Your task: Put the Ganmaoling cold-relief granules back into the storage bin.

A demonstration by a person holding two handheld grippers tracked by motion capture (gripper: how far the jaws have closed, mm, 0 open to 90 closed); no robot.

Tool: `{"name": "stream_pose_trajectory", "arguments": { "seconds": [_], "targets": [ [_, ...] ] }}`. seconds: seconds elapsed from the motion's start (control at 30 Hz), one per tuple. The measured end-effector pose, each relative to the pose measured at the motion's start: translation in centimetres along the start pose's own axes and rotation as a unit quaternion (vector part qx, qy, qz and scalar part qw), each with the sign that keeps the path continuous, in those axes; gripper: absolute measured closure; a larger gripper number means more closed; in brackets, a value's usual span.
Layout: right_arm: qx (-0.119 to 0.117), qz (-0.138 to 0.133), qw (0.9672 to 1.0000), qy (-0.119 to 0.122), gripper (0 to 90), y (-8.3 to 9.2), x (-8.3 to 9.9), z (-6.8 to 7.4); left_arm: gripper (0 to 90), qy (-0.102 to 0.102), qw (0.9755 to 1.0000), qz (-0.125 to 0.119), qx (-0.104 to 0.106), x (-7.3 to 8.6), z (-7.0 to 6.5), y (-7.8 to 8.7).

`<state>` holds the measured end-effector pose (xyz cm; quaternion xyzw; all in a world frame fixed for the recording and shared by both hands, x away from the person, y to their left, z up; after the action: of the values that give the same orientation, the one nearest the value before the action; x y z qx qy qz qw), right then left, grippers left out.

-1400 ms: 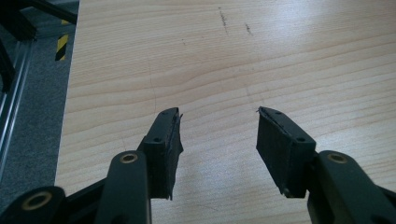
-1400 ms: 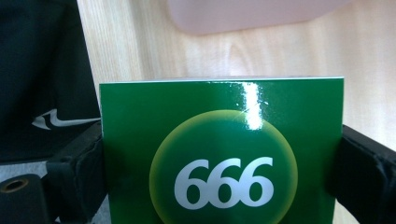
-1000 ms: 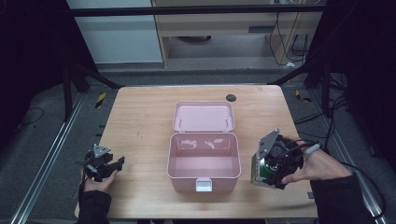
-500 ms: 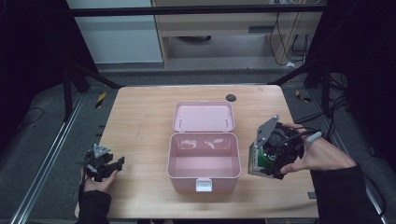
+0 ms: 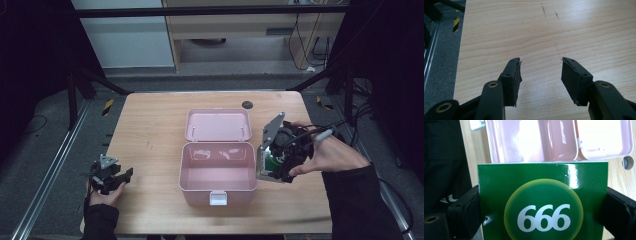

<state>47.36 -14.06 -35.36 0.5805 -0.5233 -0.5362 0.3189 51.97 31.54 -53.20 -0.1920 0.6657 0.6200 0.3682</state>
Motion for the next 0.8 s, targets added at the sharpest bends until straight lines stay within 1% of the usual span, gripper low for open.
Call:
{"name": "stream_pose_trajectory", "arguments": {
  "seconds": [0.17,0.33,0.4,0.57,0.8],
  "targets": [
    [-0.006,-0.004,0.9999,0.012,6.0,-0.3,-1.2,-0.1,49.1,0.001,1.0,0.0,0.0,0.0,0.0,0.0],
    [-0.013,-0.012,0.9997,0.015,6.0,-0.7,-2.3,-0.1,49.1,0.0,1.0,0.0,0.0,0.0,0.0,0.0],
    [-0.014,-0.014,0.9995,0.022,6.0,-0.9,-2.6,-0.1,49.1,0.0,1.0,-0.001,0.0,0.0,0.0,0.0],
    [-0.018,-0.011,0.9994,0.026,6.0,-1.2,-3.3,-0.1,49.1,0.0,1.0,-0.001,0.0,0.0,0.0,0.0],
    [-0.023,-0.014,0.9989,0.038,6.0,-1.7,-4.6,-0.2,49.1,0.0,1.0,-0.002,0.0,-0.1,0.1,0.0]
  ]
}}
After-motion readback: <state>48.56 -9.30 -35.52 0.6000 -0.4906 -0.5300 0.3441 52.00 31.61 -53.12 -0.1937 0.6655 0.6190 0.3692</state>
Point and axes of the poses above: each handheld gripper's, and its own axes: y roughly backward along the jaws, x roughly out of its underside, z roughly to its left, the point moved 9 cm from there along -y, roughly forward along the jaws, and after that the axes turned 1 degree about x, right-handed, at the moved point
